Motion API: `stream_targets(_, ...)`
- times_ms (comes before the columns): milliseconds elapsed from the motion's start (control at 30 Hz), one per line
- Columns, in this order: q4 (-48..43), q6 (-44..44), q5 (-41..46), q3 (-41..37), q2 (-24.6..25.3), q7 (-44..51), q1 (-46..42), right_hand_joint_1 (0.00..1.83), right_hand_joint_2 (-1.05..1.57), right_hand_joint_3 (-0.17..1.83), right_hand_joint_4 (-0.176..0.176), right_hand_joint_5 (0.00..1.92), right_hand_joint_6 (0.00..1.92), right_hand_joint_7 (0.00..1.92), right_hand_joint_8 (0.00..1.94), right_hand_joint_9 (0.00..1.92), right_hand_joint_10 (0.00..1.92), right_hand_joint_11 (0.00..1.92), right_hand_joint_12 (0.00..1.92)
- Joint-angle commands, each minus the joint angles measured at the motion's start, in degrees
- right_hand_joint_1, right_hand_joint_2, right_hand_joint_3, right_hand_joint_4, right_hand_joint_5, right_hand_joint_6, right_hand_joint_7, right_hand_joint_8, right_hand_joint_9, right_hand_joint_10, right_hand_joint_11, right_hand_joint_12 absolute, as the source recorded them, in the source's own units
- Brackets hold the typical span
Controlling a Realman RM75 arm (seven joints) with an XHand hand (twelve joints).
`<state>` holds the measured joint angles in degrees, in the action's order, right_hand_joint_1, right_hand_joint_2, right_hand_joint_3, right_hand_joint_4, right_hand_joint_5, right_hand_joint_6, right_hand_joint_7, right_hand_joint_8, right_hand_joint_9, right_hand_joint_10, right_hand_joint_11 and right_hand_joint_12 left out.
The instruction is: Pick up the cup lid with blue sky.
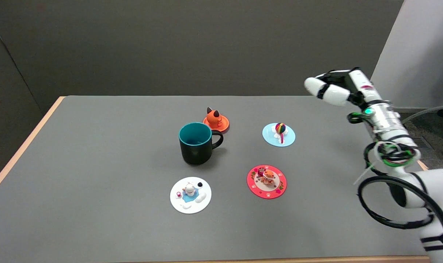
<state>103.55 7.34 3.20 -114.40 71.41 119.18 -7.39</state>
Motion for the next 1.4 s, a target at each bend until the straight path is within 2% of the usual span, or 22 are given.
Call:
stream_targets(33, -8.90, 6.81, -17.03, 12.47, 3.96, 3.47, 13.08, 0.53, 0.52, 0.63, -0.123, 0.77, 0.38, 0.73, 0.27, 0.60, 0.22, 0.16, 0.17)
stream_targets(267, -13.41, 5.69, -19.60, 9.37, 7.48, 3.39, 16.84, 0.51, 0.53, 0.62, -0.117, 0.76, 0.36, 0.71, 0.29, 0.61, 0.22, 0.16, 0.17)
stream_targets(333, -14.89, 5.69, -19.78, 8.31, 8.27, 3.39, 17.51, 0.50, 0.52, 0.63, -0.122, 0.74, 0.32, 0.71, 0.29, 0.61, 0.22, 0.15, 0.17)
stream_targets(433, -16.39, 5.61, -20.39, 6.76, 9.79, 3.39, 18.62, 0.50, 0.52, 0.63, -0.149, 0.67, 0.23, 0.70, 0.31, 0.60, 0.22, 0.16, 0.16)
stream_targets(567, -17.75, 6.18, -23.79, 5.72, 10.94, 3.32, 19.45, 0.49, 0.52, 0.64, -0.172, 0.61, 0.20, 0.68, 0.31, 0.58, 0.23, 0.16, 0.18)
stream_targets(800, -18.03, 7.99, -26.64, 4.72, 12.54, 3.31, 19.16, 0.50, 0.49, 0.73, -0.176, 0.60, 0.17, 0.63, 0.37, 0.53, 0.31, 0.19, 0.15)
stream_targets(1067, -14.66, 13.24, -35.06, 7.55, 14.71, 3.31, 16.29, 0.54, 0.49, 0.72, -0.176, 0.62, 0.16, 0.58, 0.46, 0.51, 0.34, 0.19, 0.15)
stream_targets(1133, -12.94, 14.84, -37.63, 8.74, 15.79, 3.23, 15.35, 0.53, 0.54, 0.63, -0.176, 0.61, 0.20, 0.56, 0.47, 0.53, 0.31, 0.18, 0.16)
stream_targets(1200, -11.48, 16.56, -41.20, 9.86, 16.93, 1.97, 14.10, 0.52, 0.53, 0.63, -0.176, 0.61, 0.20, 0.55, 0.49, 0.53, 0.32, 0.18, 0.16)
stream_targets(1400, -5.84, 22.57, -54.47, 13.98, 18.24, -10.31, 9.70, 0.52, 0.52, 0.63, -0.176, 0.62, 0.20, 0.53, 0.50, 0.52, 0.32, 0.18, 0.16)
